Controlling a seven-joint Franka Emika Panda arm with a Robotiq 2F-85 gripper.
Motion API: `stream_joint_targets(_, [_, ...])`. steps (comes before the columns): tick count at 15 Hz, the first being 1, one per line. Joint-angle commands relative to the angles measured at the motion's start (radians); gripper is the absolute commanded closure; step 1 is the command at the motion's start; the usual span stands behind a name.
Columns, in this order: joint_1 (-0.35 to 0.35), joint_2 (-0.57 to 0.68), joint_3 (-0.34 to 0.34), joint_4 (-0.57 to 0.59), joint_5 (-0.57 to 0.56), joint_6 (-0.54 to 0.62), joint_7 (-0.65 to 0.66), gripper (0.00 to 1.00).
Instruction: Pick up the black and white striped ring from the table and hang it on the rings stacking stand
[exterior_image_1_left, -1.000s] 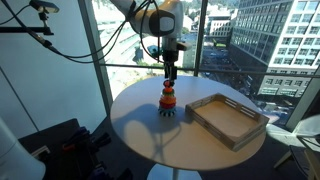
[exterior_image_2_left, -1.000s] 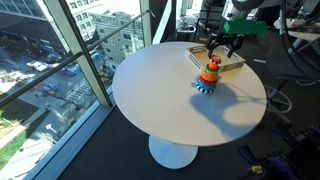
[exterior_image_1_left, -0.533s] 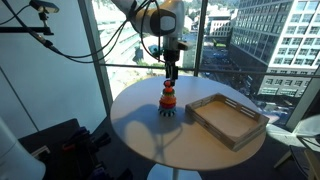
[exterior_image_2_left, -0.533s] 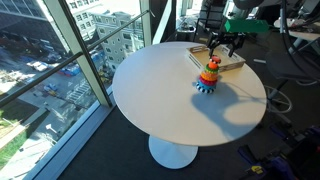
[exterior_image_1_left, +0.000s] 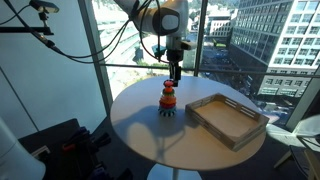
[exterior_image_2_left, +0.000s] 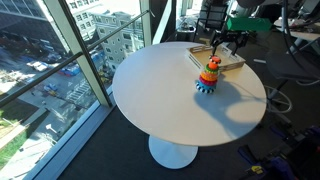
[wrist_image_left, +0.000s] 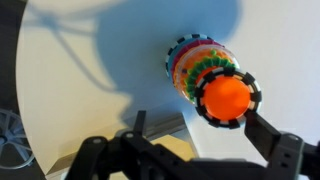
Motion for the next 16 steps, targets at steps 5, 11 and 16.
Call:
stream_joint_targets(5, [0.002, 0.002, -0.019, 0.008, -0.024, -0.012, 0.052, 0.00])
stream_joint_targets(11, [0.002, 0.017, -0.019, 0.007, -0.021, -0.011, 0.048, 0.00])
stream_joint_targets(16, [0.003, 0.028, -0.017, 0.008, -0.017, -0.005, 0.042, 0.00])
